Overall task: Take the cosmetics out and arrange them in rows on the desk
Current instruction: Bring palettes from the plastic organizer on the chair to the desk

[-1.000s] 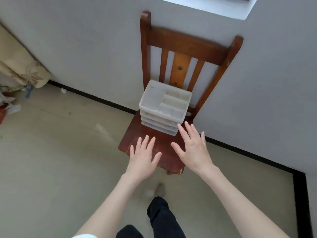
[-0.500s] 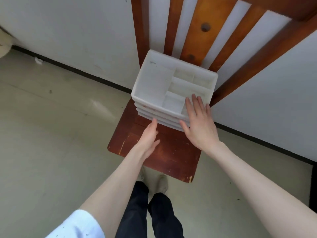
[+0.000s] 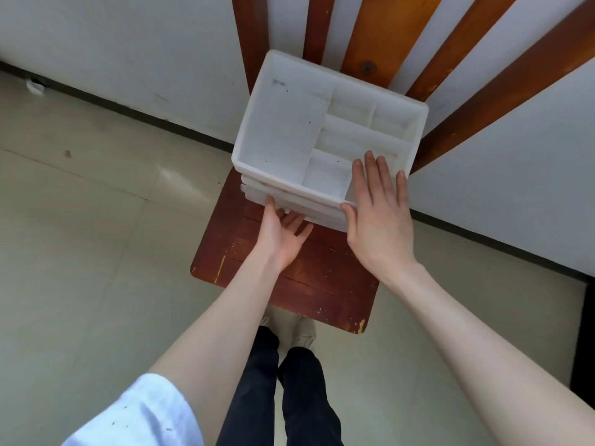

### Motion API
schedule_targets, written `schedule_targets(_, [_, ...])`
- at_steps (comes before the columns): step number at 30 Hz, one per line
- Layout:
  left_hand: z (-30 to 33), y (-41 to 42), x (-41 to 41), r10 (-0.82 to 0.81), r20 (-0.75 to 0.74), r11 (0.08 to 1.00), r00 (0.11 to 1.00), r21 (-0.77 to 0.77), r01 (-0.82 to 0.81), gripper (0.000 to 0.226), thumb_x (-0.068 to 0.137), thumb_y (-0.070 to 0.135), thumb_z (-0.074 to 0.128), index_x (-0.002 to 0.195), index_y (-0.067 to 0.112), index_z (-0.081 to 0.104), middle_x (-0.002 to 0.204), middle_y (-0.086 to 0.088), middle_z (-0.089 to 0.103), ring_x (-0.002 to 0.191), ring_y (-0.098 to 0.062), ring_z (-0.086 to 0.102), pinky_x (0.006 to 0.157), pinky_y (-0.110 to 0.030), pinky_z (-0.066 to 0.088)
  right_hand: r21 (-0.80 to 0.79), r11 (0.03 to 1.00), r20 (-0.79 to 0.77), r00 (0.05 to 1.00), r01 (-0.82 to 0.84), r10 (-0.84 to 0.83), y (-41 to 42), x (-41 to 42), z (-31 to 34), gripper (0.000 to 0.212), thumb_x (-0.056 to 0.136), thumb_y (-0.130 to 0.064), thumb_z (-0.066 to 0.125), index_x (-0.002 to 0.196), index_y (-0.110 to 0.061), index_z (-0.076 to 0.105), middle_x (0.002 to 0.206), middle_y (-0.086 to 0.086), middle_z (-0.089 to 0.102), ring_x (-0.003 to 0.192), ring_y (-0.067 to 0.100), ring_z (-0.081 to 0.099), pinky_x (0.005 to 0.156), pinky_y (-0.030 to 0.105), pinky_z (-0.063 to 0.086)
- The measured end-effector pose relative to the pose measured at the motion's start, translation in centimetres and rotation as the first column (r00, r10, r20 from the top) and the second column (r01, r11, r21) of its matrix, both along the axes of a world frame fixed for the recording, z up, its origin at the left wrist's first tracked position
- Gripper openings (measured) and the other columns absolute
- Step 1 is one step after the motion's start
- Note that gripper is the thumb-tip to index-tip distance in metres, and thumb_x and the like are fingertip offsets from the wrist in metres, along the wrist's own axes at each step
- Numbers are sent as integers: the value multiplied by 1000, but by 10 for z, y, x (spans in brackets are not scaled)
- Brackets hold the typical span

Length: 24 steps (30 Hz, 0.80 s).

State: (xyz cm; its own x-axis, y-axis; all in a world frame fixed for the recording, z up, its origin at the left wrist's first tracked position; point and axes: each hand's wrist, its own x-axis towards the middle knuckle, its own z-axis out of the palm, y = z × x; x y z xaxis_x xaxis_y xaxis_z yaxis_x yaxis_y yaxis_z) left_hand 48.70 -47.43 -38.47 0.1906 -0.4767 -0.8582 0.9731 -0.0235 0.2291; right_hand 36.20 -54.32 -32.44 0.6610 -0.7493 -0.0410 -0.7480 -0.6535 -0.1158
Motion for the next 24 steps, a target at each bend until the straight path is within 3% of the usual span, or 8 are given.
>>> schedule_targets(4, [-1,26,-9,-57,5,995,998,83,56,59,95,48,38,141,11,31,138,-15,43,127,-27,45,101,-46,37,14,1000,-8,1000,-4,4,1,-1,4,56,98,-25,42,147,-6,22,155,15,19,144,28,14,114,39,-3])
schedule_targets(9, [-1,66,-19,-67,-47,974,997,212,75,57,98,44,32,143,11,27,142,-17,40,126,-29,46,93,-44,42,22,1000,-20,1000,4,-4,2,0,7,57,99,-27,40,148,-7,19,156,14,15,145,28,10,114,38,-5])
schedule_targets(18, [3,87,-19,-82,-53,961,995,260,93,58,98,41,33,144,7,23,138,-19,44,124,-30,48,94,-42,42,24,999,26,999,33,-34,5,1,3,55,97,-24,46,146,-7,26,154,16,19,144,30,15,115,40,0])
schedule_targets(20, [12,87,-16,-196,-71,932,978,298,208,56,99,37,36,144,6,25,136,-18,47,122,-30,50,93,-42,44,27,998,152,987,57,-61,13,1,3,51,95,-16,49,142,-4,34,152,19,25,142,32,20,115,42,7])
schedule_targets(22, [26,89,-13,-428,-41,829,903,380,410,48,98,31,43,138,6,35,126,-15,56,110,-28,59,83,-37,50,50,995,319,943,83,-95,28,-4,5,42,93,-9,49,133,-1,46,146,20,36,139,31,27,116,38,16])
schedule_targets(24, [38,91,-10,-596,120,732,794,489,475,34,96,26,48,124,6,48,108,-10,64,92,-22,65,74,-30,54,128,988,429,893,92,-138,52,-9,5,34,92,-8,44,123,1,54,135,19,48,131,25,37,112,25,22])
